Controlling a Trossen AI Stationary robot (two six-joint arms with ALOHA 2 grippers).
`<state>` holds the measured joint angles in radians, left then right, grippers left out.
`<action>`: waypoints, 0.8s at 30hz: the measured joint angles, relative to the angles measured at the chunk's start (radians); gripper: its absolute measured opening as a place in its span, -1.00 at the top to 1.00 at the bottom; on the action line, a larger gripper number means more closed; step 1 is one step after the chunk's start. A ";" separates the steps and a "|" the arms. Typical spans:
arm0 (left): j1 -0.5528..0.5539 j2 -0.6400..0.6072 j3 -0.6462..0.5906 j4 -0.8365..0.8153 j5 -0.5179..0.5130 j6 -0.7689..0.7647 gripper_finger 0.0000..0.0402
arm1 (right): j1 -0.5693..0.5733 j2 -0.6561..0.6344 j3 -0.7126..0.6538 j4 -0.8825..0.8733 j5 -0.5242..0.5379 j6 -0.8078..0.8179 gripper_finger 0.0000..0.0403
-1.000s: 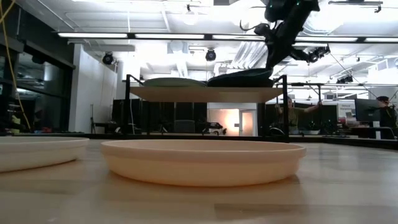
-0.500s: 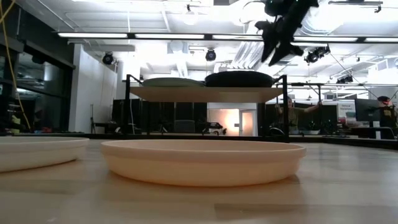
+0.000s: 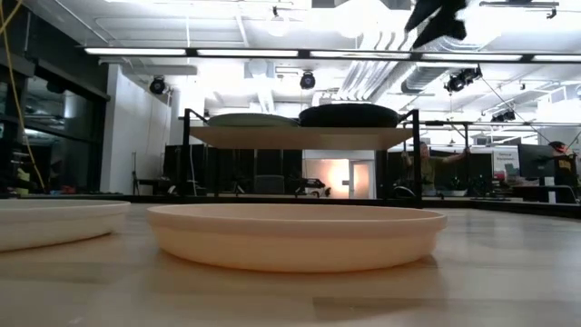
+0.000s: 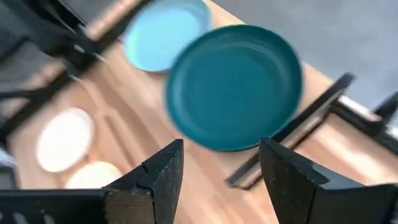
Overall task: Place and stack plates onto a shelf
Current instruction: Stack the white plate on top of the blue plate on the shelf
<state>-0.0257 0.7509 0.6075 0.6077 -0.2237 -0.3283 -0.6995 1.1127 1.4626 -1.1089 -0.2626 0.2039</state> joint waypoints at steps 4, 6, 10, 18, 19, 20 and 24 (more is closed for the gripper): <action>0.000 0.011 0.000 -0.018 0.000 0.000 0.22 | 0.115 -0.209 -0.222 0.222 0.000 0.171 0.06; 0.000 0.018 0.000 -0.038 0.000 0.000 0.22 | 0.181 -0.298 -0.328 0.375 0.000 0.268 0.06; 0.000 0.022 0.000 -0.108 0.001 -0.005 0.22 | 0.313 -0.399 -0.492 0.634 0.041 0.370 0.06; 0.000 0.021 0.000 -0.203 0.011 0.030 0.22 | 0.512 -0.357 -0.633 0.868 0.182 0.261 0.06; 0.000 0.021 0.000 -0.209 0.012 0.042 0.22 | 0.523 -0.349 -0.639 0.894 0.188 0.246 0.06; 0.000 0.021 0.000 -0.210 0.011 0.048 0.22 | 0.530 -0.340 -0.641 0.906 0.190 0.237 0.06; 0.000 0.021 0.000 -0.221 0.012 0.050 0.22 | 0.538 -0.317 -0.627 0.911 0.192 0.215 0.06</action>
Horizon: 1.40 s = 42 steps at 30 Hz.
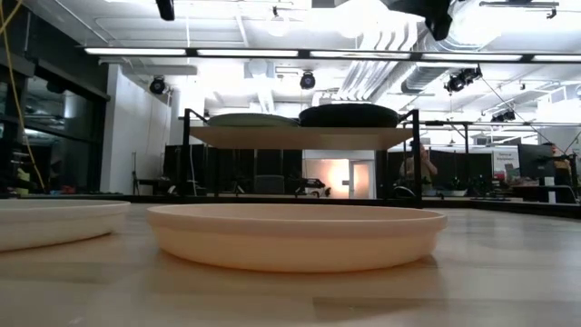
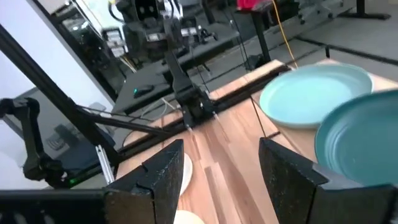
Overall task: Place and stack plates onto a shelf
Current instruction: Stack the white plate on top of the blue plate on the shelf
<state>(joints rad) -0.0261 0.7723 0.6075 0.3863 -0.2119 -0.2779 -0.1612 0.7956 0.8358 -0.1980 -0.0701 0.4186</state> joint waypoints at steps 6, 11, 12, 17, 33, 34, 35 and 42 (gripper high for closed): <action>-0.001 0.024 0.066 -0.245 0.054 -0.001 0.22 | 0.000 0.002 0.025 0.001 0.000 -0.001 0.06; -0.030 0.141 0.247 -0.721 0.179 -0.088 0.22 | 0.000 0.002 0.043 0.002 0.000 -0.001 0.06; -0.049 0.172 0.268 -0.814 0.193 -0.113 0.22 | 0.000 0.002 0.046 0.002 0.001 -0.001 0.06; -0.179 0.304 0.265 -1.084 0.207 -0.197 0.22 | 0.000 0.002 0.047 -0.001 0.001 -0.004 0.06; -0.366 0.581 0.027 -0.932 0.097 -0.184 0.22 | 0.000 0.022 0.048 -0.039 0.015 -0.020 0.06; -0.363 0.600 0.028 -0.928 0.095 -0.177 0.22 | 0.000 0.023 0.048 -0.049 0.015 -0.020 0.06; -0.358 0.622 0.028 -0.927 0.095 -0.170 0.22 | 0.000 0.023 0.048 -0.056 0.015 -0.020 0.06; -0.341 0.694 0.034 -0.898 0.139 -0.165 0.34 | 0.000 0.023 0.048 -0.073 0.015 -0.020 0.06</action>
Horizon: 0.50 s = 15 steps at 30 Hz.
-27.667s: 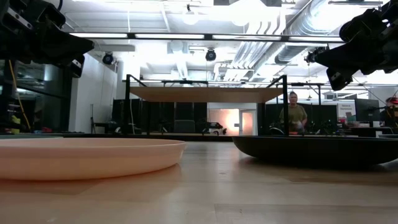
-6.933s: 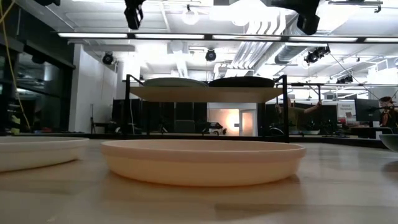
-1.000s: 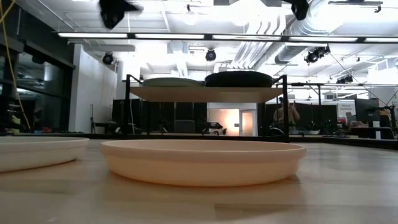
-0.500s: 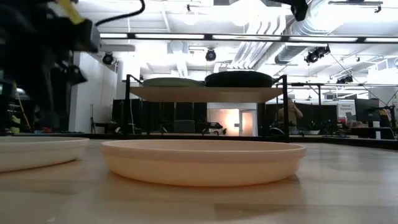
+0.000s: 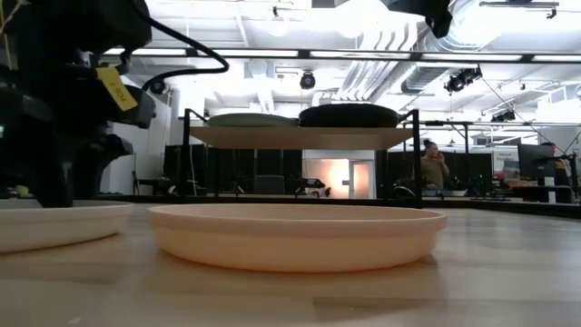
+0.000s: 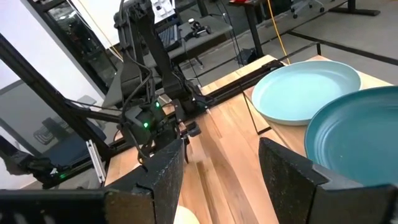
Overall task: Place and stack plates onto a shelf
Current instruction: Stack the white plate on top of the blue plate on the shelf
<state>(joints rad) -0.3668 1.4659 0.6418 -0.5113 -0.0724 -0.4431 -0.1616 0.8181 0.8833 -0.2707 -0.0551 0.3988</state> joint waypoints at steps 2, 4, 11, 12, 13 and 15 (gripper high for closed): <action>0.000 0.001 0.005 -0.001 -0.002 -0.001 0.52 | 0.000 0.000 0.000 -0.004 0.000 0.000 0.06; 0.009 -0.005 0.007 -0.008 -0.018 -0.001 0.74 | 0.000 0.000 0.000 -0.003 0.000 0.000 0.06; 0.082 -0.069 0.012 -0.035 -0.050 -0.085 0.97 | 0.000 0.000 0.000 -0.004 0.000 0.000 0.06; 0.092 -0.085 0.012 -0.036 -0.056 -0.088 0.98 | 0.000 0.000 0.000 -0.004 0.000 0.000 0.06; 0.102 -0.103 0.012 -0.039 -0.063 -0.093 0.98 | 0.000 0.000 0.000 -0.005 0.000 0.000 0.06; 0.122 -0.137 0.012 -0.055 -0.072 -0.096 0.98 | 0.000 0.000 0.000 -0.012 0.000 0.000 0.06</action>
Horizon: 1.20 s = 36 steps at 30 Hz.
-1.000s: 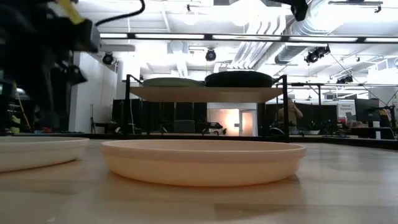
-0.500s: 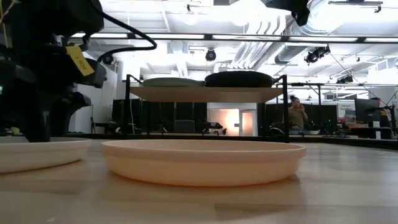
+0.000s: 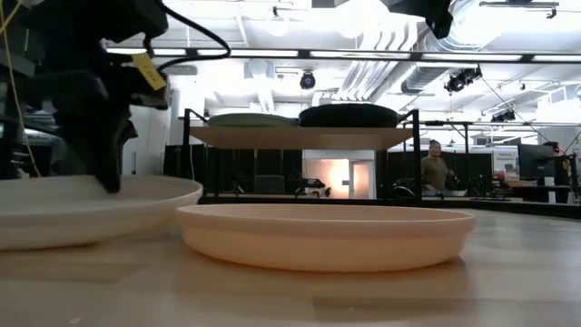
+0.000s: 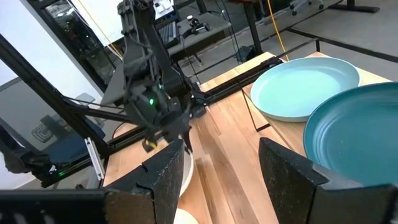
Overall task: Place and stack plates onto a shelf
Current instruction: Stack the white plate on top of the blue plate on the shelf
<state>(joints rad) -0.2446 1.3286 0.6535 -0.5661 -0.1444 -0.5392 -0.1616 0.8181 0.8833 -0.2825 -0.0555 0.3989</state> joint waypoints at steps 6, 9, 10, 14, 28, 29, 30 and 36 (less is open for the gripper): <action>0.067 -0.122 0.000 -0.041 -0.018 -0.042 0.99 | 0.000 0.000 0.000 -0.028 0.000 0.000 0.06; 0.096 -0.178 0.000 -0.054 -0.022 -0.085 0.99 | 0.000 0.000 0.000 -0.032 0.000 0.001 0.06; 0.105 -0.196 0.000 -0.055 -0.022 -0.098 0.99 | 0.000 0.000 0.000 -0.032 0.000 0.000 0.06; 0.132 -0.259 0.000 -0.050 -0.021 -0.150 0.99 | 0.000 0.000 0.000 -0.031 0.000 0.000 0.06; 0.188 -0.347 0.000 0.021 0.012 -0.225 1.00 | 0.000 0.000 0.000 -0.031 0.000 0.003 0.06; 0.187 -0.347 0.000 0.023 0.015 -0.227 1.00 | 0.000 0.000 0.000 -0.031 0.000 0.004 0.06; 0.187 -0.348 0.000 0.033 0.020 -0.227 1.00 | 0.000 0.000 0.000 -0.031 0.000 0.004 0.06; 0.186 -0.347 0.014 0.074 0.039 -0.249 1.00 | 0.000 0.000 0.000 -0.030 0.000 0.004 0.06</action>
<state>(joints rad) -0.0589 0.9817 0.6676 -0.4921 -0.1056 -0.7884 -0.1616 0.8177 0.8829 -0.3121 -0.0559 0.4026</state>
